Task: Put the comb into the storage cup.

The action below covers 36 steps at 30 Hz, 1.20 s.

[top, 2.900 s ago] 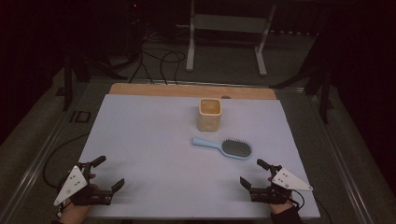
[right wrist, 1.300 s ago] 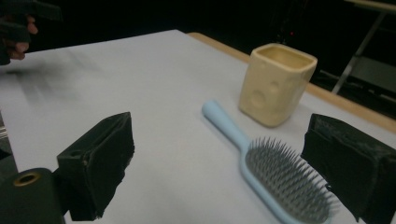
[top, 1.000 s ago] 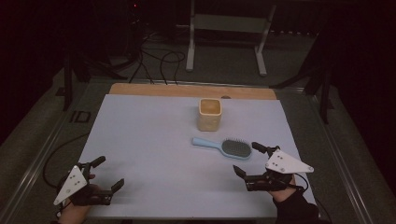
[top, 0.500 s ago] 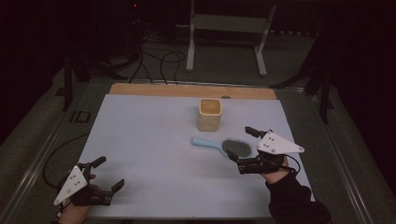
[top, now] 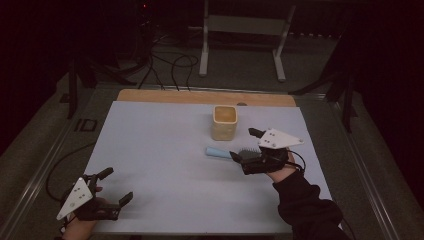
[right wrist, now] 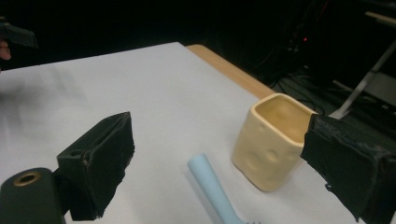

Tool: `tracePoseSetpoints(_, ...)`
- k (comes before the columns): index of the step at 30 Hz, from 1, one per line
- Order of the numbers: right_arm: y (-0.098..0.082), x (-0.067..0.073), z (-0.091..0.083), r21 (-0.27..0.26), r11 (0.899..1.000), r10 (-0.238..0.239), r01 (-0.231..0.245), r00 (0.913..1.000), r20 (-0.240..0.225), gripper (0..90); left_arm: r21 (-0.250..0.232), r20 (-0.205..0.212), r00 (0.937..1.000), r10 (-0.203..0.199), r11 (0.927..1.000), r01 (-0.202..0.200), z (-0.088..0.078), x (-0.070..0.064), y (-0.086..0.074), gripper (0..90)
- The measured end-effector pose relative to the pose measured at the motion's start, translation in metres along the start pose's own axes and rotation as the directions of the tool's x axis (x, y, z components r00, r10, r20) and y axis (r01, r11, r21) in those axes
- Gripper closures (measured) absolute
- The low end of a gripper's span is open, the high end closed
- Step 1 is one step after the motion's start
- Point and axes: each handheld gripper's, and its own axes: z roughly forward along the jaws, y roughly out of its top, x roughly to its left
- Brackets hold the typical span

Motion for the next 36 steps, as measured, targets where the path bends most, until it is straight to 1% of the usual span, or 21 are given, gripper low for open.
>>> tracePoseSetpoints(8,-0.001,-0.006,0.028,0.033,0.999,0.018,-0.017,0.9996,-0.024,8.9,-0.002,0.002,1.0,-0.002,1.0,0.002,0.0,0.0,0.0,0.0)
tracePoseSetpoints(9,-0.001,-0.007,0.03,0.037,0.999,0.017,-0.016,0.9995,-0.026,10.5,-0.001,0.001,1.0,-0.002,1.0,0.002,0.0,0.0,0.0,0.0)
tracePoseSetpoints(11,-0.001,-0.008,0.037,0.045,0.999,0.025,-0.024,0.999,-0.035,10.7,-0.002,0.003,1.0,-0.003,1.0,0.003,-0.001,0.0,0.0,0.0)
tracePoseSetpoints(12,-0.001,-0.008,0.037,0.045,0.999,0.025,-0.024,0.999,-0.035,10.7,-0.002,0.003,1.0,-0.003,1.0,0.003,-0.001,0.0,0.0,0.0)
tracePoseSetpoints(13,-0.002,-0.009,0.044,0.054,0.998,0.03,-0.029,0.9989,-0.035,13.3,-0.002,0.003,1.0,-0.002,1.0,0.002,0.0,0.0,0.0,0.0)
tracePoseSetpoints(14,-0.002,-0.009,0.044,0.054,0.998,0.03,-0.029,0.9989,-0.035,13.3,-0.002,0.003,1.0,-0.002,1.0,0.002,0.0,0.0,0.0,0.0)
tracePoseSetpoints(15,-0.004,-0.01,0.051,0.063,0.997,0.034,-0.032,0.9987,-0.039,13.6,-0.002,0.004,1.0,-0.003,1.0,0.003,0.0,0.0,0.0,0.0)
tracePoseSetpoints(16,-0.004,-0.01,0.051,0.063,0.997,0.034,-0.032,0.9987,-0.039,13.6,-0.002,0.004,1.0,-0.003,1.0,0.003,0.0,0.0,0.0,0.0)
tracePoseSetpoints(18,-0.007,-0.011,0.06,0.078,0.996,0.042,-0.039,0.9986,-0.033,18.3,-0.003,0.006,1.0,-0.005,1.0,0.005,0.0,0.0,0.0,0.0)
tracePoseSetpoints(19,-0.007,-0.011,0.06,0.078,0.996,0.042,-0.039,0.9986,-0.033,18.3,-0.003,0.006,1.0,-0.005,1.0,0.005,0.0,0.0,0.0,0.0)
tracePoseSetpoints(20,-0.009,-0.011,0.066,0.092,0.995,0.042,-0.04,0.999,-0.016,22.6,-0.003,0.007,1.0,-0.004,1.0,0.004,0.0,0.0,0.0,0.0)
tracePoseSetpoints(22,-0.011,-0.012,0.069,0.101,0.994,0.045,-0.043,0.9989,-0.012,24.2,-0.002,0.007,1.0,-0.003,1.0,0.004,0.0,0.0,0.0,0.0)
tracePoseSetpoints(25,-0.016,-0.013,0.08,0.126,0.991,0.036,-0.038,0.9992,0.017,36.2,0.0,0.007,1.0,-0.004,1.0,0.004,0.0,0.0,-0.001,0.0)
tracePoseSetpoints(26,-0.018,-0.013,0.083,0.133,0.99,0.04,-0.043,0.9989,0.024,40.9,0.001,0.007,1.0,-0.005,1.0,0.005,0.0,0.0,-0.001,0.0)
tracePoseSetpoints(27,-0.02,-0.013,0.086,0.136,0.99,0.038,-0.042,0.9988,0.03,43.6,0.001,0.007,1.0,-0.005,1.0,0.005,0.0,0.0,-0.001,0.0)
tracePoseSetpoints(28,-0.022,-0.014,0.089,0.142,0.989,0.037,-0.041,0.9988,0.031,47.6,0.002,0.007,1.0,-0.004,1.0,0.004,0.0,0.0,-0.001,0.0)
tracePoseSetpoints(29,-0.023,-0.013,0.091,0.147,0.988,0.046,-0.051,0.9983,0.035,49.4,0.002,0.008,1.0,-0.004,1.0,0.004,0.0,0.0,-0.001,0.0)
tracePoseSetpoints(30,-0.025,-0.014,0.093,0.151,0.987,0.045,-0.049,0.9984,0.035,52.4,0.002,0.009,1.0,-0.004,1.0,0.004,0.0,0.0,-0.001,0.0)
tracePoseSetpoints(33,-0.03,-0.015,0.1,0.17,0.983,0.063,-0.066,0.9978,0.022,60.1,0.002,0.01,0.9999,-0.005,1.0,0.005,0.0,0.0,-0.001,0.0)
tracePoseSetpoints(35,-0.031,-0.015,0.102,0.179,0.981,0.068,-0.07,0.9975,0.02,61.4,0.001,0.011,0.9999,-0.005,1.0,0.005,0.0,0.0,-0.001,0.0)
tracePoseSetpoints(36,-0.032,-0.015,0.104,0.189,0.98,0.061,-0.064,0.9979,0.019,62.9,0.002,0.01,0.9999,-0.005,1.0,0.005,0.0,0.0,-0.001,0.0)
